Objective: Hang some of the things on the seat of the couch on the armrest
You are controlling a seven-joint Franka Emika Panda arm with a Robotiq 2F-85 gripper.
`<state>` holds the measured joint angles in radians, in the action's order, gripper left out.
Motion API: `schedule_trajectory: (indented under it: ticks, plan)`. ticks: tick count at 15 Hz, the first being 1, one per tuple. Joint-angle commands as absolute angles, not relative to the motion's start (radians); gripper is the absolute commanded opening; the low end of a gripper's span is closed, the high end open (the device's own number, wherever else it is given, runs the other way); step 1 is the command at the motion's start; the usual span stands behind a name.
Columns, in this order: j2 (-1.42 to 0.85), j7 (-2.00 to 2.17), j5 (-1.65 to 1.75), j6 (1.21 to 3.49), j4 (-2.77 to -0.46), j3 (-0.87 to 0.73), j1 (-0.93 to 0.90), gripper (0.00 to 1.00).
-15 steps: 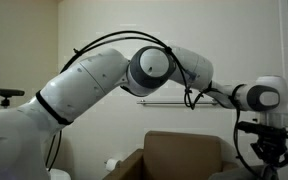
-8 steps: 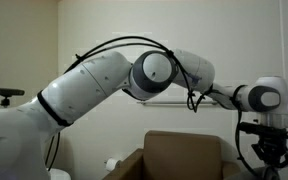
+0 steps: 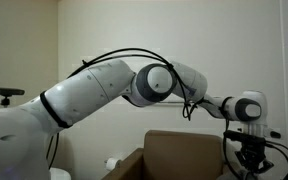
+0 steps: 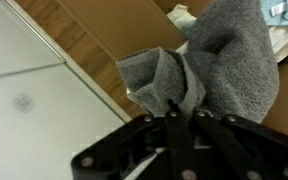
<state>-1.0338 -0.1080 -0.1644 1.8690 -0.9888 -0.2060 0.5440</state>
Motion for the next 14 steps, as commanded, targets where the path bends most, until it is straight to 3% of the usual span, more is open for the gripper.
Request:
schedule_trajectory:
  ticks: [1, 6, 7, 9, 14]
  plan:
    - [-1.078, -0.077, -0.152, 1.791, -0.900, -0.200, 0.591, 0.03]
    - [-1.105, -0.071, -0.166, 1.746, -0.847, -0.219, 0.610, 0.03]
    - [-1.107, -0.068, -0.165, 1.742, -0.840, -0.219, 0.607, 0.32]
    - [-1.109, -0.067, -0.165, 1.738, -0.829, -0.216, 0.602, 0.39]
    - [-1.095, -0.074, -0.162, 1.762, -0.829, -0.217, 0.575, 0.70]
